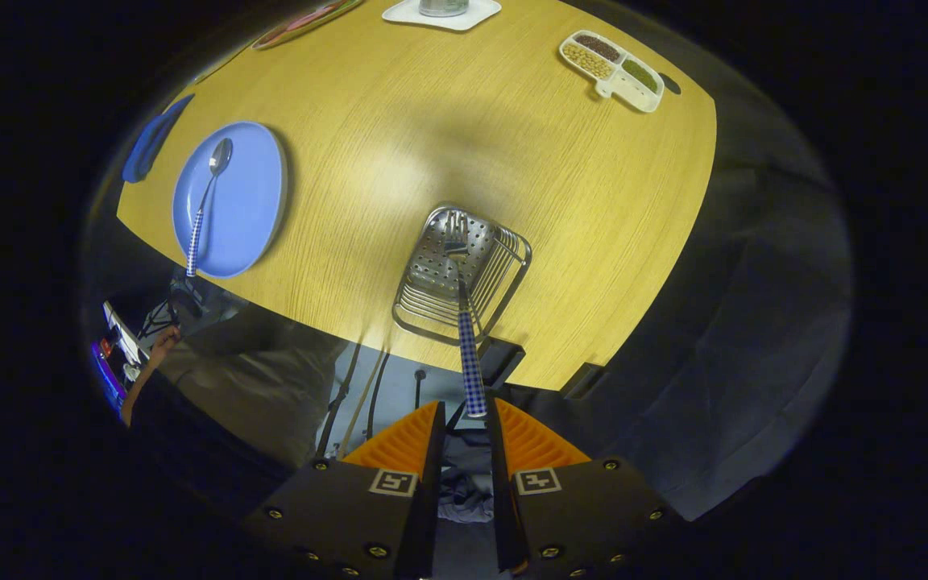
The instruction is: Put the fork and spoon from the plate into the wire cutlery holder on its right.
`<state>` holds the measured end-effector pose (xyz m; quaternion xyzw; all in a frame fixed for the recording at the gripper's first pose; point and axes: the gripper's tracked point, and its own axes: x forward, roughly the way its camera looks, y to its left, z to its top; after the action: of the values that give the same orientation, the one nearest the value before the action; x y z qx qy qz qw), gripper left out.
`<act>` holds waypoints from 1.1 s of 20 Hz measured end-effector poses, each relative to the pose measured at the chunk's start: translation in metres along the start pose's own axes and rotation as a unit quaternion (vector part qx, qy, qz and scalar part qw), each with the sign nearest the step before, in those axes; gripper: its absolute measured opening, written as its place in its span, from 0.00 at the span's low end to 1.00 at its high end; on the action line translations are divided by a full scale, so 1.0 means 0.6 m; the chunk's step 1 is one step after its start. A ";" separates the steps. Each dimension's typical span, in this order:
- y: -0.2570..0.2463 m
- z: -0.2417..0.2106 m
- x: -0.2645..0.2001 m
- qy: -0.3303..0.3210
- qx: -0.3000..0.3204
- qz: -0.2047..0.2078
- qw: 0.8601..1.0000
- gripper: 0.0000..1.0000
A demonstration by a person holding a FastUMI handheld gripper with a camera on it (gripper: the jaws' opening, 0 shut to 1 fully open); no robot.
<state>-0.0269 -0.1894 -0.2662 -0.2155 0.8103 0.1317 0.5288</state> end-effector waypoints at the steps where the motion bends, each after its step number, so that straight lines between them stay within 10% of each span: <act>1: 0.016 -0.003 -0.001 -0.008 -0.003 0.004 1.000 0.30; 22: 0.344 0.066 0.018 -0.081 -0.045 0.090 0.992 0.30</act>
<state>-0.0999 0.0059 -0.2951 -0.1538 0.7739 0.2321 0.5688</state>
